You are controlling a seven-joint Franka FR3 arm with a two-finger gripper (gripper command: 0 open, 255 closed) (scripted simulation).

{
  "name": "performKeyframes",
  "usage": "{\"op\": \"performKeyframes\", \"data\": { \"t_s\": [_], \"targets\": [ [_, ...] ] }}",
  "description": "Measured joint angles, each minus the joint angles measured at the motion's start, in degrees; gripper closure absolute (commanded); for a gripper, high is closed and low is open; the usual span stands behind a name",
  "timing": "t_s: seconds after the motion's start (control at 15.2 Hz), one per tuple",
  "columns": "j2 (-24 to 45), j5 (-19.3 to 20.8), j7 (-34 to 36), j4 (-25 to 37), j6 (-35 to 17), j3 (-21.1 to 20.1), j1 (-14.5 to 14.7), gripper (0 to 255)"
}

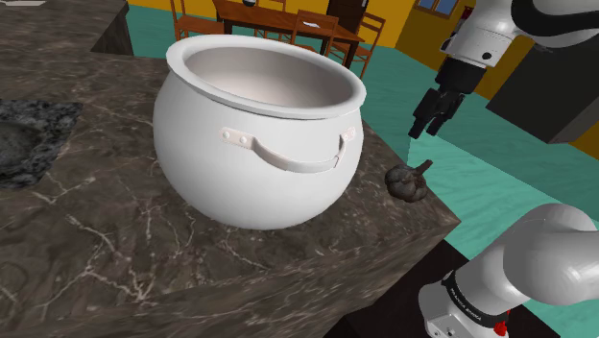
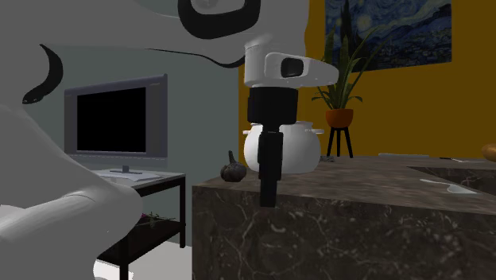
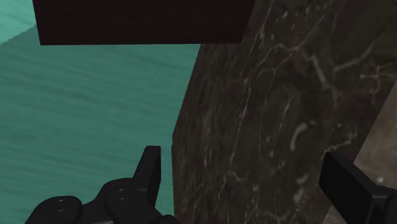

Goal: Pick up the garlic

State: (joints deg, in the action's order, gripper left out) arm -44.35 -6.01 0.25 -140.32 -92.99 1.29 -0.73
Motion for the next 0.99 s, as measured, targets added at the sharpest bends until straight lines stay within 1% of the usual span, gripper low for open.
{"op": "performKeyframes", "data": {
  "t_s": [0.07,0.2,0.73,0.86,0.99],
  "targets": [
    [0.00,0.00,0.00,0.00,0.00,0.00,0.00,0],
    [-1.13,-1.03,0.24,-0.21,-0.29,-1.07,1.07,0],
    [-7.64,-7.78,2.19,-2.44,-4.17,-8.70,8.18,0],
    [-8.08,-9.34,2.75,-1.58,-5.10,-10.73,9.90,0],
    [-10.08,-10.83,3.07,-2.34,-6.05,-12.57,11.72,0]
  ]
}}
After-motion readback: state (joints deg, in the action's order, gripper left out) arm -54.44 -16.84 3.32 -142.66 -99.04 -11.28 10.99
